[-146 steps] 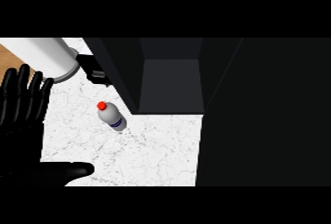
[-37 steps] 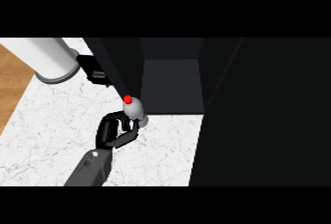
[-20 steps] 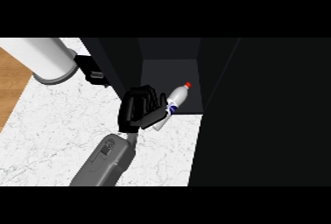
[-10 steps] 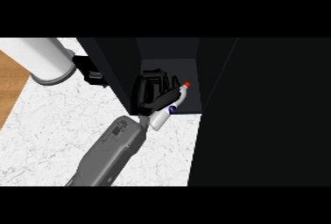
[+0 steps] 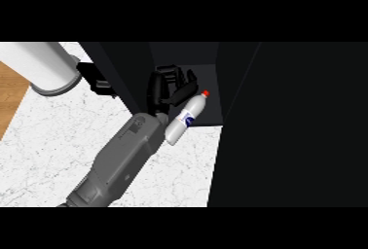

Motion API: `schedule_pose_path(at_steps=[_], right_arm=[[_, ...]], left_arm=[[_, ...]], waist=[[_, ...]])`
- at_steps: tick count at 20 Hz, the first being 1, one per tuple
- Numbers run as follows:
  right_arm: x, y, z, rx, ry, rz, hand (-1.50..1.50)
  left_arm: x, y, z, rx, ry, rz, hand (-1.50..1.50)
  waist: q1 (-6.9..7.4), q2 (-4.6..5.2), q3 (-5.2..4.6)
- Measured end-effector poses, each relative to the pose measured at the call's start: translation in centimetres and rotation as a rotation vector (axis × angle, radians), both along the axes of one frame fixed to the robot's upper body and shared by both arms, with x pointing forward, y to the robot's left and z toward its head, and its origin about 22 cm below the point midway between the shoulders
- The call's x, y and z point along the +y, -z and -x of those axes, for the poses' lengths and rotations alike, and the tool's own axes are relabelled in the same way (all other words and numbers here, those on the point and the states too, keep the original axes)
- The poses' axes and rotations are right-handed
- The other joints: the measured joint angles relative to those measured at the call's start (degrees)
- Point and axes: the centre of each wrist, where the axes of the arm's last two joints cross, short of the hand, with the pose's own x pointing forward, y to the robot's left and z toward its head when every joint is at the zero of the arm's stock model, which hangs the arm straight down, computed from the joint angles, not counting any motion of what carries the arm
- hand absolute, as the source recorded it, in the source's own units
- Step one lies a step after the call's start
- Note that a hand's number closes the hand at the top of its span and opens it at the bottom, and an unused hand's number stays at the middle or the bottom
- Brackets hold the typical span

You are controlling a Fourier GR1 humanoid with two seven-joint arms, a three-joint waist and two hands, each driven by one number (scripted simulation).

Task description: Pick up the bottled water, place it into the cabinet and close the cabinet

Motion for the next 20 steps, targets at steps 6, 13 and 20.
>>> schedule_pose_path(at_steps=[6,13,20], right_arm=[[-0.9,0.0,0.0,-0.014,0.011,0.036,-1.5],[-0.9,0.0,-0.2,-0.024,-0.002,0.029,-1.5],[-1.0,0.2,-0.2,-0.029,-0.014,0.023,-1.5]], left_arm=[[0.5,0.6,-1.4,0.006,-0.079,-0.073,1.5],[1.6,1.4,-2.6,0.004,-0.161,-0.164,1.5],[2.4,1.3,-3.6,-0.019,-0.195,-0.255,-1.5]], waist=[[-0.48,0.15,0.01],[-0.93,0.49,-0.01],[-1.47,0.68,-0.01]])
